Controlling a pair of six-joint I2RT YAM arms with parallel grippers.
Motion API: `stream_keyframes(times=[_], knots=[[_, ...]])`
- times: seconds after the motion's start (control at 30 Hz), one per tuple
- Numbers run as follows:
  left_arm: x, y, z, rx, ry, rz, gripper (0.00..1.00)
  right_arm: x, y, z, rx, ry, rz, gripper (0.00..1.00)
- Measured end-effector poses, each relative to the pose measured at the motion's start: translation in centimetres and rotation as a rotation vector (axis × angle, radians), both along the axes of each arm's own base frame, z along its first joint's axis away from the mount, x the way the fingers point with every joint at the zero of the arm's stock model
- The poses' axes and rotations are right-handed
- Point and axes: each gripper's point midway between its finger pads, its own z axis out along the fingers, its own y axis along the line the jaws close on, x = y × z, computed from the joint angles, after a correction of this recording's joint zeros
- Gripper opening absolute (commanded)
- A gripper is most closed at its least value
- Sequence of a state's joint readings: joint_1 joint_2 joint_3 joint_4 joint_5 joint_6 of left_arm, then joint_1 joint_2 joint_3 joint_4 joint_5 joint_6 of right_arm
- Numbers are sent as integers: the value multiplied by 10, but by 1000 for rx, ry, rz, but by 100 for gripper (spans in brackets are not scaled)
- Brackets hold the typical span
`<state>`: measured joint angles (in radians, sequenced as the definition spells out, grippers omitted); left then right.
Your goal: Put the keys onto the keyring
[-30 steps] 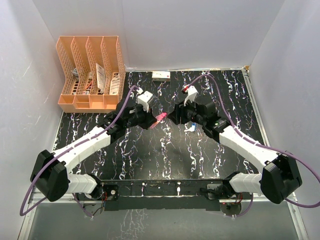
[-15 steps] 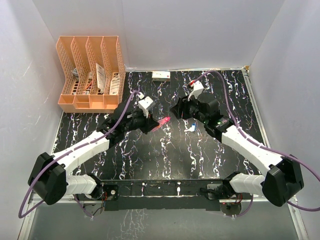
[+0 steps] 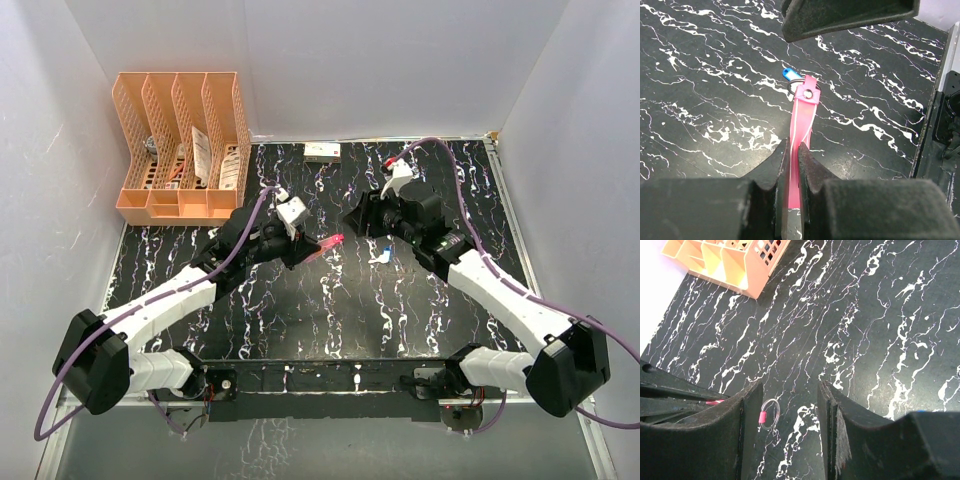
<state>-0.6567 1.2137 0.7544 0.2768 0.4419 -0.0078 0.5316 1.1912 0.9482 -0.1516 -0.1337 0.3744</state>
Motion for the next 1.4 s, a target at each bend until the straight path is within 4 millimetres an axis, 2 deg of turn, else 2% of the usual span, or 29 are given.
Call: stream_keyframes(times=[0.3, 0.57, 0.8, 1.07, 1.2, 1.4], knots=[[-1, 2, 7, -13, -49, -5, 0, -4, -5, 9, 18, -7, -17, 46], [-5, 7, 13, -41, -91, -14, 0, 0, -20, 2, -10, 17, -82, 47], [-4, 12, 21, -111, -79, -52, 0, 5, -30, -1, -19, 28, -121, 48], [-8, 18, 29, -176, -63, -115, 0, 3, -41, 13, 3, -5, -145, 48], [-11, 18, 33, -196, -58, -148, 0, 4, -45, 11, 2, 0, -157, 48], [-13, 17, 30, -202, -33, -167, 0, 5, -51, 9, 0, 2, -173, 48]])
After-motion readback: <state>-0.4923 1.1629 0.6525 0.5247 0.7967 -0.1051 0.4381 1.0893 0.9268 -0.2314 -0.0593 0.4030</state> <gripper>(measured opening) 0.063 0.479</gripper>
